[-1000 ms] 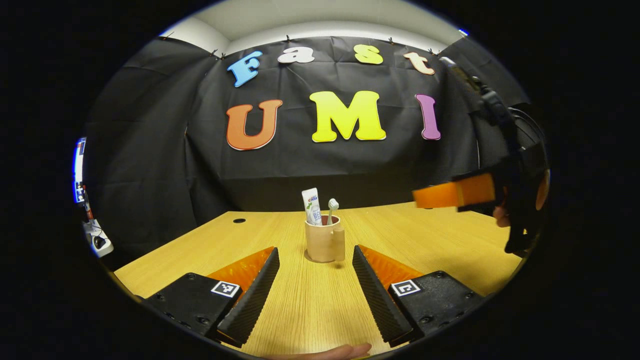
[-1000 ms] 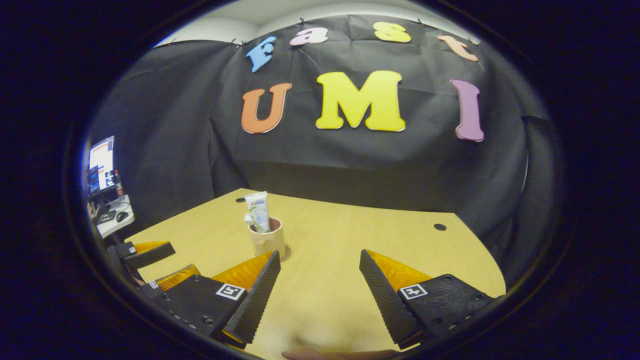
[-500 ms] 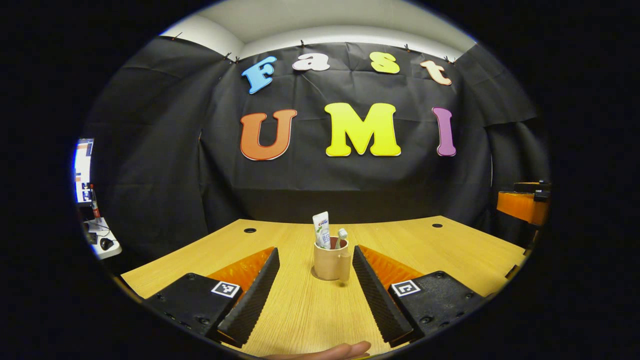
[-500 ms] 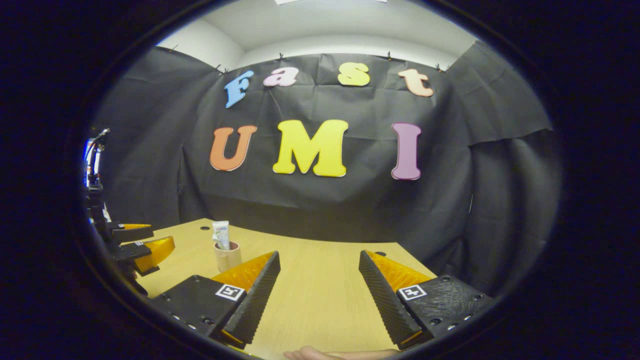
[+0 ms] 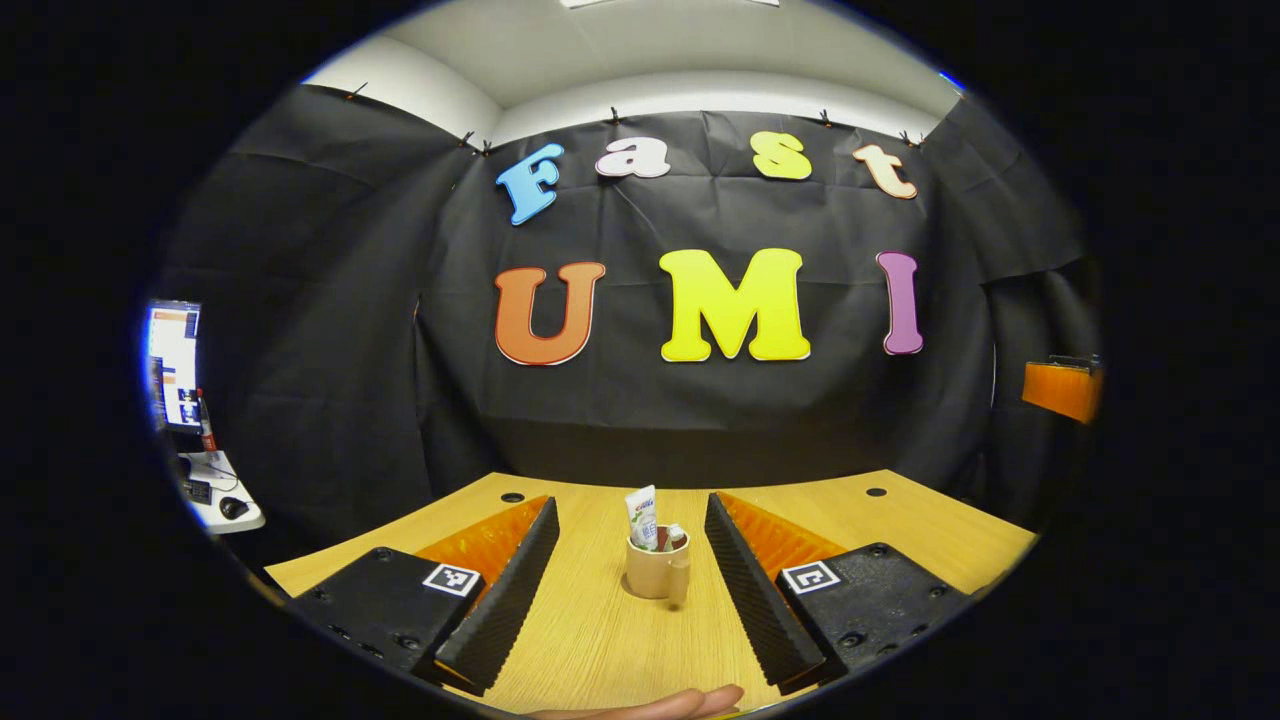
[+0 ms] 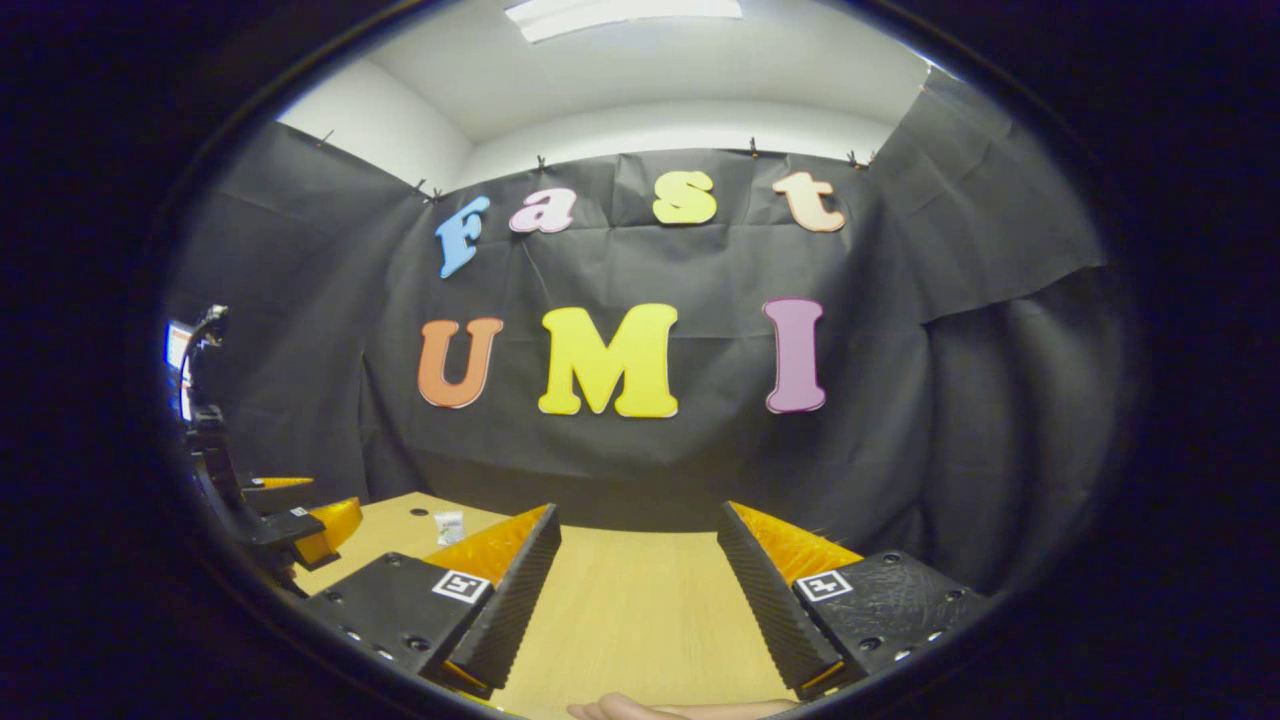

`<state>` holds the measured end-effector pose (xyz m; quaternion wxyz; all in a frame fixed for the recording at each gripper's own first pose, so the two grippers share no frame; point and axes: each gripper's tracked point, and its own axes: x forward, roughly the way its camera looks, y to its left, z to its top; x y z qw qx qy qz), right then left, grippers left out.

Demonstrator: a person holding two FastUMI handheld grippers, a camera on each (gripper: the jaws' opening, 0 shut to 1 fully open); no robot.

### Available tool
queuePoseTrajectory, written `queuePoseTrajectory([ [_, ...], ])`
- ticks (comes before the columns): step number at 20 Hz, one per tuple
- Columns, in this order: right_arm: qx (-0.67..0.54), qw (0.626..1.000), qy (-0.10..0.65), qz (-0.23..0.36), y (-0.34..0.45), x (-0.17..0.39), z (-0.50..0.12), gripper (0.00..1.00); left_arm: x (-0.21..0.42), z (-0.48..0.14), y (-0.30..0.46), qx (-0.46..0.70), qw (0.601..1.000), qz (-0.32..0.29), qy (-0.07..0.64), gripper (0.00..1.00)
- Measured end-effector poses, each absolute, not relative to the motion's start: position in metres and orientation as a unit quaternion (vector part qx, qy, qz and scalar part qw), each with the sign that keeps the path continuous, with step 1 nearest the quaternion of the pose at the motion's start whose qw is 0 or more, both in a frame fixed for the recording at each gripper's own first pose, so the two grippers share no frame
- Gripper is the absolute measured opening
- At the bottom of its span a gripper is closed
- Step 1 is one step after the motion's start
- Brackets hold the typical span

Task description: Put the toothbrush and toothpaste on the desktop into the cup, then pick up the cup and place it on the coaster on the desktop.

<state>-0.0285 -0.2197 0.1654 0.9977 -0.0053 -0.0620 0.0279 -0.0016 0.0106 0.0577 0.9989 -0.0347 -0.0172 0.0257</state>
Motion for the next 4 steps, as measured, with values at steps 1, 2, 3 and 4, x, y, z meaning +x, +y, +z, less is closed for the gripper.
queuePoseTrajectory([
  [1, -0.003, 0.998, -0.053, 0.032, -0.220, -0.033, 0.165, 0.95, -0.004, 0.061, 0.002, -0.040, 0.999, 0.015, -0.016, 0.94],
  [2, 0.007, 0.998, -0.042, 0.046, -0.219, -0.037, 0.165, 0.95, -0.004, 0.064, -0.005, -0.041, 0.999, 0.007, -0.017, 0.94],
  [3, 0.021, 0.998, -0.033, 0.058, -0.219, -0.041, 0.166, 0.95, -0.004, 0.067, -0.012, -0.038, 0.999, -0.001, -0.018, 0.94],
  [4, 0.032, 0.997, -0.029, 0.062, -0.221, -0.041, 0.167, 0.95, -0.004, 0.069, -0.017, -0.033, 0.999, -0.005, -0.020, 0.94],
])
